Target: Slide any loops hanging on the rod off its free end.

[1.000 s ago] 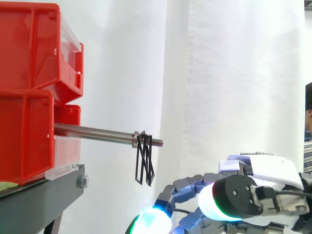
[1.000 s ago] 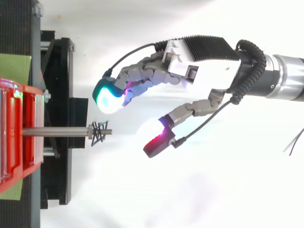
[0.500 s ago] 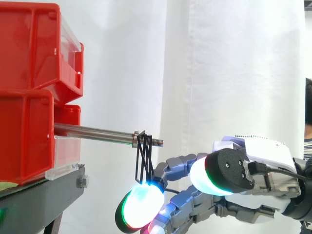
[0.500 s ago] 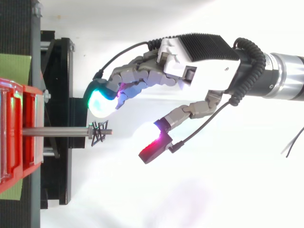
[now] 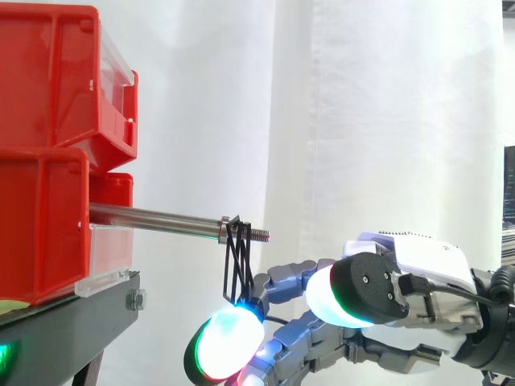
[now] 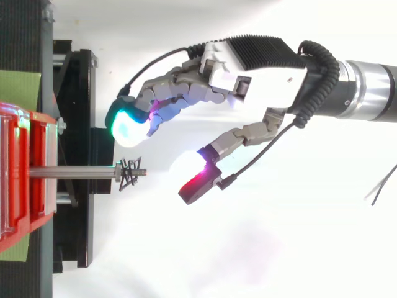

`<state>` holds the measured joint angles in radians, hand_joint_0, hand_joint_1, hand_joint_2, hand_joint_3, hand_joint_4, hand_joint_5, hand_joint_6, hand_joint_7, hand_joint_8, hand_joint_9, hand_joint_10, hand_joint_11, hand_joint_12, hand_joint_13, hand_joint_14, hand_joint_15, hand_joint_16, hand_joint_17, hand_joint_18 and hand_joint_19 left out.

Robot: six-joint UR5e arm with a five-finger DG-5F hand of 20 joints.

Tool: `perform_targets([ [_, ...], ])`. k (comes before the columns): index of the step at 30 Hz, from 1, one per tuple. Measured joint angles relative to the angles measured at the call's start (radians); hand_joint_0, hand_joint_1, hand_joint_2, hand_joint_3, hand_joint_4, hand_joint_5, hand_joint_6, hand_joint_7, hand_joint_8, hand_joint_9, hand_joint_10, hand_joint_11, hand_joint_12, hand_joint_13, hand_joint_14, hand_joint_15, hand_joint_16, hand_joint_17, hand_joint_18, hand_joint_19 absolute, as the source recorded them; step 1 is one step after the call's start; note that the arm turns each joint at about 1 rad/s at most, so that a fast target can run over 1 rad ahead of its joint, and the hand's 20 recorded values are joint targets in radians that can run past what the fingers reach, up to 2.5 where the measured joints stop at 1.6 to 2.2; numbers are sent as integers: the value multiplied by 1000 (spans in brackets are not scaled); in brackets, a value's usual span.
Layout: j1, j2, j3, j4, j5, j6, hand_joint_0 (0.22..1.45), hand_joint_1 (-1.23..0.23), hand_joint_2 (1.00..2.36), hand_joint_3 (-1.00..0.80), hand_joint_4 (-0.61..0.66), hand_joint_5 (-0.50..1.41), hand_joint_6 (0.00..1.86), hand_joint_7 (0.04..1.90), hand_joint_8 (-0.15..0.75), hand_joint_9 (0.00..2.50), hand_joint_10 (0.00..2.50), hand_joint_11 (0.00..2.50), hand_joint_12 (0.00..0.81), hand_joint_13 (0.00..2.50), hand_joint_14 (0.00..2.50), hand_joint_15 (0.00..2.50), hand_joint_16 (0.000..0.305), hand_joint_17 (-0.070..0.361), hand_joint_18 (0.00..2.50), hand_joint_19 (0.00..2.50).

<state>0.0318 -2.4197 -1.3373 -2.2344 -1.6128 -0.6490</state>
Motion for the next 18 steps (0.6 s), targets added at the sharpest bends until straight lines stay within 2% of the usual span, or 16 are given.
perform_targets([
  [6,-8,-2,30,-11,-35,4,555,-562,1004,-446,314,-152,503,869,323,880,9,325,382,753,10,274,49,111,678,439],
  [18,2,-2,44,-12,-34,4,559,-563,1004,-442,317,-149,503,882,322,896,9,336,382,756,10,279,49,110,687,448],
])
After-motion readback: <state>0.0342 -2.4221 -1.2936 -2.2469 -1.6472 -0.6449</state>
